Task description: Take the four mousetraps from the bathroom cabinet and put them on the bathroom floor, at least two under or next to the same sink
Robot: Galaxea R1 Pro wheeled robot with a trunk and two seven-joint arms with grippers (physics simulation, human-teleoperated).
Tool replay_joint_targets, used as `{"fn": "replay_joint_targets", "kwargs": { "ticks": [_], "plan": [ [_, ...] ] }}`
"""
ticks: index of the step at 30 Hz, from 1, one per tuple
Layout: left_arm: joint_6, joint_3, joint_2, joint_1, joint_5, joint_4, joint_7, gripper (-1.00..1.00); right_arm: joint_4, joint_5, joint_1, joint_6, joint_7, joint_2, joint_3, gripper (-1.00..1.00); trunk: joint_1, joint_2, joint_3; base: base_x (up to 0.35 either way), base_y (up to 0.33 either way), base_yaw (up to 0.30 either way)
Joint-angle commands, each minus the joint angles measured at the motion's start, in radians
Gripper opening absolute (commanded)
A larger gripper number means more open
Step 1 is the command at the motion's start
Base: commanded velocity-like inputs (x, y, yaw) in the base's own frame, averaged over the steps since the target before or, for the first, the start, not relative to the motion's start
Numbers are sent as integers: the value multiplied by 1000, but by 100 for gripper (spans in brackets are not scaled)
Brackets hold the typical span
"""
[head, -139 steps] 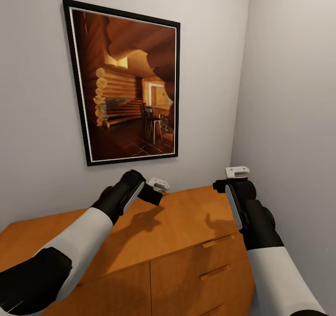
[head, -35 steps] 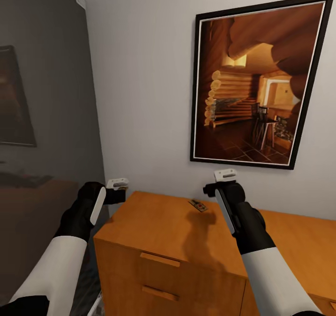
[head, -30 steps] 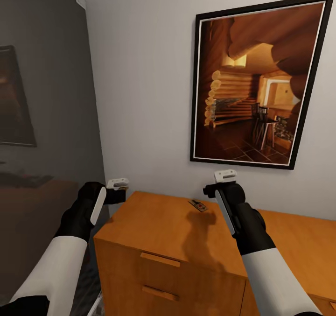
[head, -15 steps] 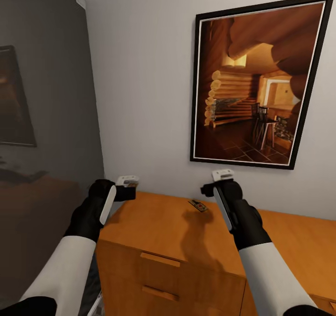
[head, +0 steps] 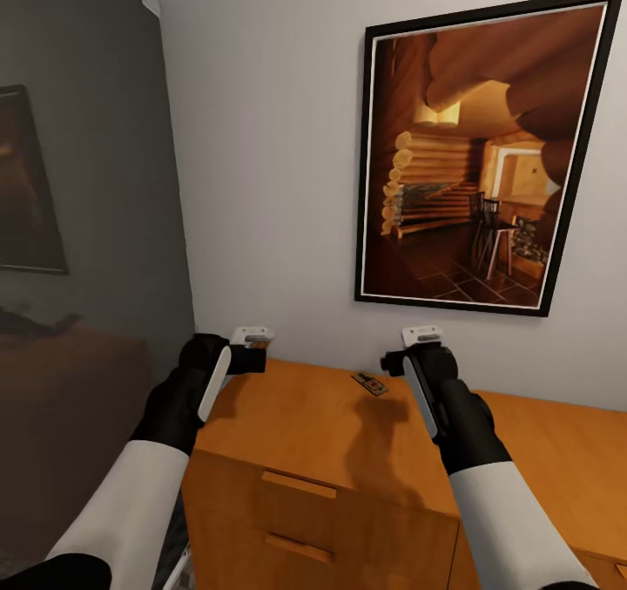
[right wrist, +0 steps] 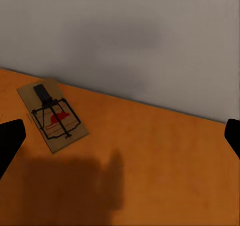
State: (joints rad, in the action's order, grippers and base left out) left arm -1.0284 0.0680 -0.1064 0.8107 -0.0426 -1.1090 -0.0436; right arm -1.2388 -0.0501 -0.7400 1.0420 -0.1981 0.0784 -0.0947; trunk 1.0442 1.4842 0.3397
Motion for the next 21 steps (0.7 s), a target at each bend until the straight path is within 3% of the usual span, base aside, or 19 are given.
{"fn": "replay_joint_targets", "kwargs": {
  "ticks": [1, 11, 21],
  "plan": [
    [-4, 6, 0, 1, 0, -1, -1, -100, 5, 1, -7, 5, 7, 0, 1, 100, 0, 1, 1, 0, 0, 0],
    [-2, 28, 1, 1, 1, -3, 1, -100, 61, 57, -63, 5, 63, -5, 8, 100, 0, 1, 1, 0, 0, 0],
    [-2, 30, -1, 1, 0, -34, 2, -100, 117, 63, -119, 5, 119, 0, 9, 100, 0, 1, 1, 0, 0, 0]
  ]
}}
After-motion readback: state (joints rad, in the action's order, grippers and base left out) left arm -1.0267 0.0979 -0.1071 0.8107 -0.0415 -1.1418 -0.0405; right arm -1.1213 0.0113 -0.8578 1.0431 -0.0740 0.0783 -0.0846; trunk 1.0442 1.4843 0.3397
